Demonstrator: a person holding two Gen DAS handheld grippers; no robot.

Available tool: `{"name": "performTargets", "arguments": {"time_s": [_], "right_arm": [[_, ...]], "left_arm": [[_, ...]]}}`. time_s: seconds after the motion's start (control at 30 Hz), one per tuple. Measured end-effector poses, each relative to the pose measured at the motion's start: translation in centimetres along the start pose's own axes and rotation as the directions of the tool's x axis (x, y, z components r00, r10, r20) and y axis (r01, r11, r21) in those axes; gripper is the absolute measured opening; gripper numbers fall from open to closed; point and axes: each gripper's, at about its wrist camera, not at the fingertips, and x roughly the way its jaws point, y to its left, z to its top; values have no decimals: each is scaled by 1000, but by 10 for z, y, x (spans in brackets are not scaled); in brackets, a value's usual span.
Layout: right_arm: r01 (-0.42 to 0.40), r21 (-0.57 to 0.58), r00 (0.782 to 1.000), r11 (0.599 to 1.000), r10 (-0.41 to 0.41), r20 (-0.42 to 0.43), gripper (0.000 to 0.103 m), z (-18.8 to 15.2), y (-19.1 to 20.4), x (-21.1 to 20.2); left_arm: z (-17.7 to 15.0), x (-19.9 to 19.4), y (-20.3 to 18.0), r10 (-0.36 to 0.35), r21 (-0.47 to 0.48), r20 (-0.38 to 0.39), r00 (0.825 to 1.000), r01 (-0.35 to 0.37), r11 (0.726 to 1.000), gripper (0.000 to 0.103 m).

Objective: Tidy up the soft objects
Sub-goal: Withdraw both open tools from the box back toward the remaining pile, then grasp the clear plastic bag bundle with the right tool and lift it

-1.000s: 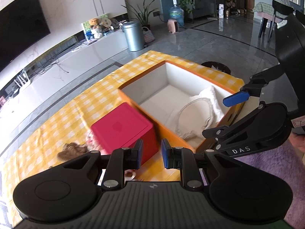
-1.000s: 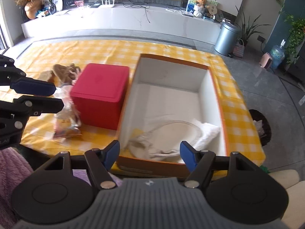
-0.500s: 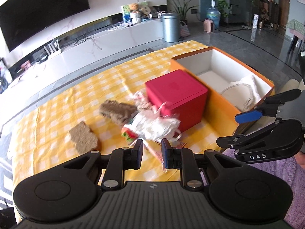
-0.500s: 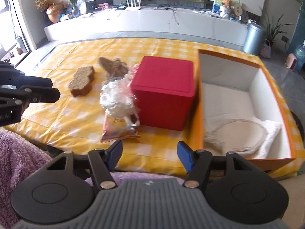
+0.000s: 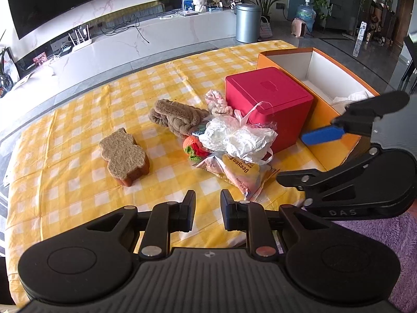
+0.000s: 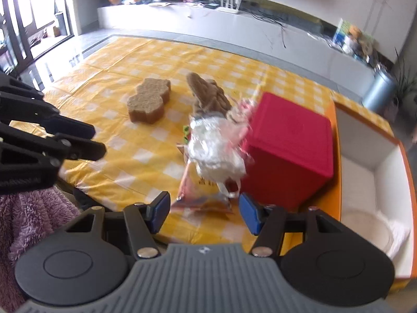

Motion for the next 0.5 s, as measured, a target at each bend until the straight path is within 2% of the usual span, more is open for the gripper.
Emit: {"name": "performTargets", "arguments": {"time_s": [0.23, 0.5], "right_arm": [[45, -192, 999, 980, -43, 12, 59, 30, 19, 18], [90, -360, 994, 929, -109, -32, 59, 48, 29, 59]], "left_arm": [[5, 21, 12, -11, -10, -28, 1000, 11, 1000, 24], [7, 40, 26, -29, -26, -61, 998, 28, 999, 24]]}}
